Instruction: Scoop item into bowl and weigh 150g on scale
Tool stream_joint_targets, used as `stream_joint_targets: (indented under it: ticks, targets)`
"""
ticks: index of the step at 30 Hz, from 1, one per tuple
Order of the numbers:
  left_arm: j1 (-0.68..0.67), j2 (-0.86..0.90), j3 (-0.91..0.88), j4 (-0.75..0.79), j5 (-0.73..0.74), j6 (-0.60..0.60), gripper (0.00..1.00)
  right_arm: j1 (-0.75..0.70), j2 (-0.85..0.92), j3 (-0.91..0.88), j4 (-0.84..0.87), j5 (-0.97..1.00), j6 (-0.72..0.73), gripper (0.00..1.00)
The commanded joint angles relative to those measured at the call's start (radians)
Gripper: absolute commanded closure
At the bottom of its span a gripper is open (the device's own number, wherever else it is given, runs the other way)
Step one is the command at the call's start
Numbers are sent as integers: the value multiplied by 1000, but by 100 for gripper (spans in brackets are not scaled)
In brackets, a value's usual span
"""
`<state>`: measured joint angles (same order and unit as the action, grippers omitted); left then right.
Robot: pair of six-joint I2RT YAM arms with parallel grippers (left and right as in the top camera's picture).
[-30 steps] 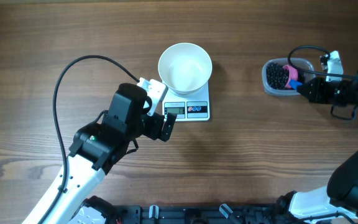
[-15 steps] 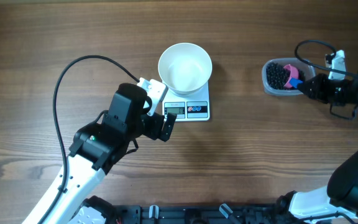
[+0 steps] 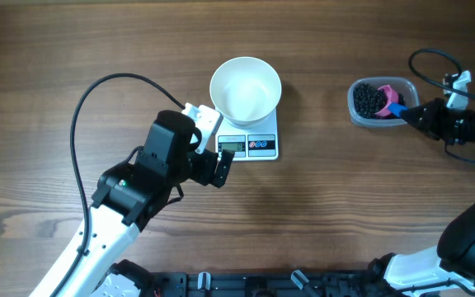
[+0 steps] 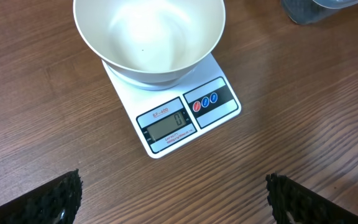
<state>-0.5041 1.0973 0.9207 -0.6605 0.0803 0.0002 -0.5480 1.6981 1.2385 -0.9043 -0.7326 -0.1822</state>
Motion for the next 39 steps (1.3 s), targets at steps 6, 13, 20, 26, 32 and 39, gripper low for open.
stream_joint_targets:
  ticks: [6, 13, 20, 26, 32, 39]
  targets:
    - [-4, 2, -3, 3, 16, 19, 0, 0, 13, -10, -5, -62, 42, 96]
    - [-4, 2, -3, 3, 16, 19, 0, -2, 13, -10, -2, -63, 82, 96]
    - [-4, 2, -3, 3, 16, 19, 0, -17, 13, -10, 11, -142, 115, 96]
    - [-4, 2, -3, 3, 16, 19, 0, -72, 13, -10, 2, -149, 133, 96]
    - [-4, 2, -3, 3, 16, 19, 0, -110, 13, -10, -25, -201, 133, 96]
    - [-5, 2, -3, 3, 16, 19, 0, -203, 13, -10, -26, -422, 134, 96]
